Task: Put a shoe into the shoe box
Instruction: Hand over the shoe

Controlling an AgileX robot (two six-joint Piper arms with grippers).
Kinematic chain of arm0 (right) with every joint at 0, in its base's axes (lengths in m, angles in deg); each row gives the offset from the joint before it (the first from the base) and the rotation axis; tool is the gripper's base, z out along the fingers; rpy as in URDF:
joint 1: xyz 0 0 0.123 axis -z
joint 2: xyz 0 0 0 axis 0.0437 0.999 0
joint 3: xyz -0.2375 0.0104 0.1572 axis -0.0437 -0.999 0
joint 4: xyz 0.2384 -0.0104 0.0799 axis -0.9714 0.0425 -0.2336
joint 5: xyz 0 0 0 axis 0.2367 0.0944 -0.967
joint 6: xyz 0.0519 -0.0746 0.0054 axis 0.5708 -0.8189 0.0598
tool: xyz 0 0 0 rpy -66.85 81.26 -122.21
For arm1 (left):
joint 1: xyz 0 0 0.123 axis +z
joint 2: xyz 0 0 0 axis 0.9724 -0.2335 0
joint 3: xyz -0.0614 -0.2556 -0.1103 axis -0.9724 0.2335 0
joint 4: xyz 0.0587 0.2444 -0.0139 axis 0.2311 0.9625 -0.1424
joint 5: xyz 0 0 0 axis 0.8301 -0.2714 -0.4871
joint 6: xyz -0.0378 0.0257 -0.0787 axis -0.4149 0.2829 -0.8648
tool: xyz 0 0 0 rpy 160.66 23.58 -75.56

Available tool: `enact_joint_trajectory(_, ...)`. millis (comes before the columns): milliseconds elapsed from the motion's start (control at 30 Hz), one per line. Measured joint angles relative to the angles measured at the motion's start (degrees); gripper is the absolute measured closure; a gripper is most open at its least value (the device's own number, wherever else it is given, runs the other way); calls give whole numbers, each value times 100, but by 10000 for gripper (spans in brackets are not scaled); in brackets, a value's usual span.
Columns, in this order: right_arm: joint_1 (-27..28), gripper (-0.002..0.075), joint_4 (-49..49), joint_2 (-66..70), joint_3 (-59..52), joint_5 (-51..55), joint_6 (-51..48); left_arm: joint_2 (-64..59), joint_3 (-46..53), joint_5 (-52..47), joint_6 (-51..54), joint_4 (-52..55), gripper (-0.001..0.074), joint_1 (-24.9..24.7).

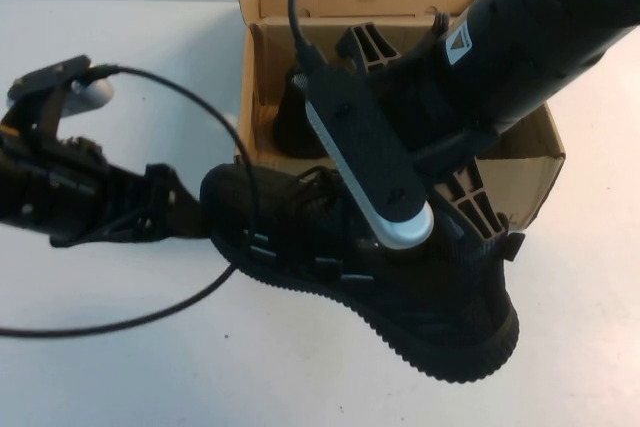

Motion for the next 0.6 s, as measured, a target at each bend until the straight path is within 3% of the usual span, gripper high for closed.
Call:
enact_joint_trajectory(333, 0, 715, -32, -129, 0, 0, 0, -615, -688, -459, 244, -566, 151, 247)
enact_joint_trajectory(600, 0, 715, -85, -428, 0, 0, 0, -920, -701, -1425, 1206, -2718, 192, 1181)
